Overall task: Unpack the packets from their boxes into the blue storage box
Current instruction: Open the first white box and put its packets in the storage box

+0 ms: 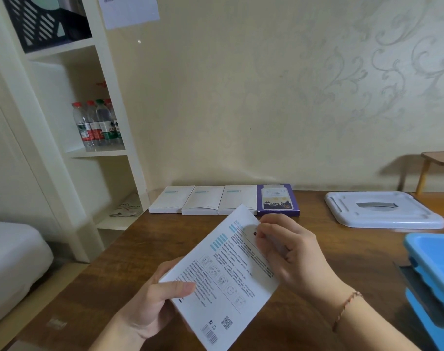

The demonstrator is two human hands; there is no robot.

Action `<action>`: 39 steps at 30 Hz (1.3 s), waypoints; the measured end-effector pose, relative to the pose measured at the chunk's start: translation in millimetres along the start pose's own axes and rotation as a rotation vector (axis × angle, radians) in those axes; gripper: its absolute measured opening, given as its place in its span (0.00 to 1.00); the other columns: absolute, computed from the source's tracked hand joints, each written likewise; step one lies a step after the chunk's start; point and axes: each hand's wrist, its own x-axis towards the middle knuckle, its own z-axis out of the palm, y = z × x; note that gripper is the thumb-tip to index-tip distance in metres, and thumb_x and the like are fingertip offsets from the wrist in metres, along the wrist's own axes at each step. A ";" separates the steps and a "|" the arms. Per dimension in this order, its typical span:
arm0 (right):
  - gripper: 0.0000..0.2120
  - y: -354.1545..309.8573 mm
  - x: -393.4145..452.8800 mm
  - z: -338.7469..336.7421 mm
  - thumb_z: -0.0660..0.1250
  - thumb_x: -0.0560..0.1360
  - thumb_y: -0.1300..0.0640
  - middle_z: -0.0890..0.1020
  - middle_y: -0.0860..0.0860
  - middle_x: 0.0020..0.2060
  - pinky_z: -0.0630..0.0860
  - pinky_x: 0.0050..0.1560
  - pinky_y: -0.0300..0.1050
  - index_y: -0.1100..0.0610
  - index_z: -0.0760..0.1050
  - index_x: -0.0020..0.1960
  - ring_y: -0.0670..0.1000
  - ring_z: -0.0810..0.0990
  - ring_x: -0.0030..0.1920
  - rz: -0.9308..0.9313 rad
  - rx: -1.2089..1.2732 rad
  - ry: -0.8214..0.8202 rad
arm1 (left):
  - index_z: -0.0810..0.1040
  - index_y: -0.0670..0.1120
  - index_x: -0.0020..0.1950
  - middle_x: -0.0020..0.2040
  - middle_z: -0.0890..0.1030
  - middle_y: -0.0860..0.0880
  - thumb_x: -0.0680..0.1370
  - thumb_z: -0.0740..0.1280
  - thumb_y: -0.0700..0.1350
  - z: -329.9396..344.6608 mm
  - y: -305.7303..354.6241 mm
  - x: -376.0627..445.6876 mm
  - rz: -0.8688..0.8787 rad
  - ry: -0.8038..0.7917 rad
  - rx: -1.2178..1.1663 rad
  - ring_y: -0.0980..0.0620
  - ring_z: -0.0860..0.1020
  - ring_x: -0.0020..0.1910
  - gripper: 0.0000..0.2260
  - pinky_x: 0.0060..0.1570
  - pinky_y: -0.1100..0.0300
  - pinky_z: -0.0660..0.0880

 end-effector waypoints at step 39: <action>0.16 -9.7 6.1 5.4 0.67 0.74 0.55 0.64 0.44 0.63 0.75 0.31 0.36 0.50 0.65 0.59 0.48 0.75 0.35 0.220 -0.580 -0.314 | 0.82 0.49 0.57 0.50 0.85 0.43 0.69 0.77 0.53 -2.5 13.1 7.1 0.003 0.000 0.135 0.42 0.84 0.48 0.18 0.30 0.62 0.77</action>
